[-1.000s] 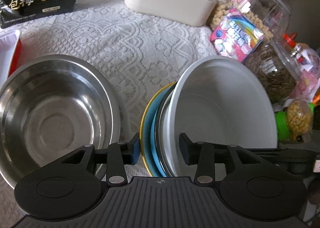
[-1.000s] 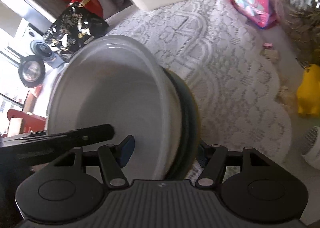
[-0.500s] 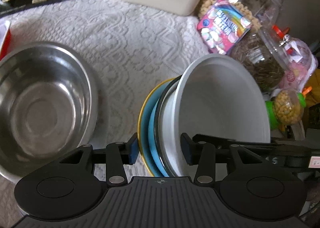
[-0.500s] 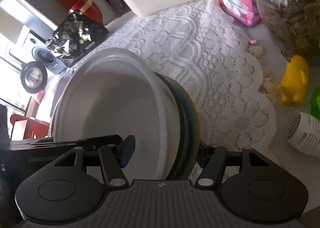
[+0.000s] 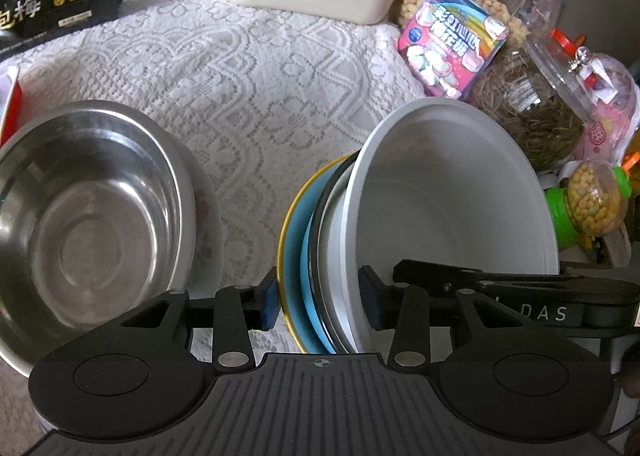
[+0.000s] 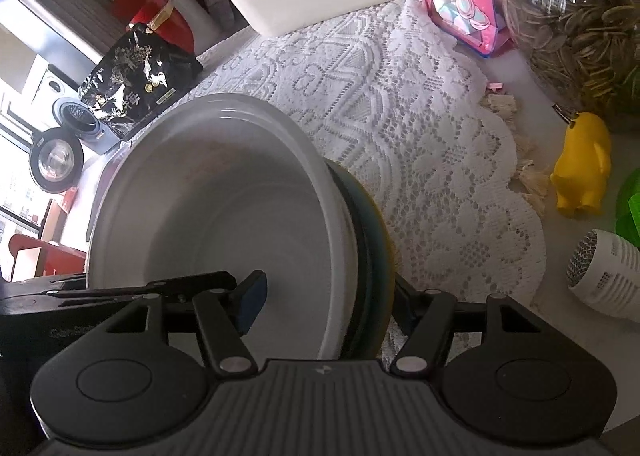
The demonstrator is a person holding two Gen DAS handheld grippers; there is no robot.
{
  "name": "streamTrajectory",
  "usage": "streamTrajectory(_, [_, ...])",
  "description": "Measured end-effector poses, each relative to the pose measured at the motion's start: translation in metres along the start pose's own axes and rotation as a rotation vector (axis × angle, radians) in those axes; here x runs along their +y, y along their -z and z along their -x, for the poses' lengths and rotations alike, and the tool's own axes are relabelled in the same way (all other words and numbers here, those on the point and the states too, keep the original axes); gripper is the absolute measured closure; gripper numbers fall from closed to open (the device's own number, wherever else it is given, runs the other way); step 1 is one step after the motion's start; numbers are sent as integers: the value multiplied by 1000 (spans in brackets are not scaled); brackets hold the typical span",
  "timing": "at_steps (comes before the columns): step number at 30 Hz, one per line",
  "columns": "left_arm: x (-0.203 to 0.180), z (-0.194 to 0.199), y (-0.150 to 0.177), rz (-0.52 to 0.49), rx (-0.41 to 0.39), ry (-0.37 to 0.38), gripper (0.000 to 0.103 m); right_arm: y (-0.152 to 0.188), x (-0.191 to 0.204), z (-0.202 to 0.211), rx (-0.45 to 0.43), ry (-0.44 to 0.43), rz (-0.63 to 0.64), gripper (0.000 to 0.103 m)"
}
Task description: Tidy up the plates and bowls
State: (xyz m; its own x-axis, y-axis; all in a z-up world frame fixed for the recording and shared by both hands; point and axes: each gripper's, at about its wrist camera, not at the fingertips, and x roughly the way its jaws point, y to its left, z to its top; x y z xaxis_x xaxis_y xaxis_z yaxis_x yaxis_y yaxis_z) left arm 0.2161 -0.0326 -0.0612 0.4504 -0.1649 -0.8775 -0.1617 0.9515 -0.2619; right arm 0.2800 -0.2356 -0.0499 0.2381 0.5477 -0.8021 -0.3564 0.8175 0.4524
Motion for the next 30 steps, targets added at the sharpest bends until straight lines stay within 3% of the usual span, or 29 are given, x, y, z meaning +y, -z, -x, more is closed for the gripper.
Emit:
streamTrajectory(22, [-4,7,1,-28,0,-35,63,1,0,0,-2,-3,23,37])
streamTrajectory(30, [-1,6,0,-20,2,-9,61,1,-4,-1,-3,1,16,37])
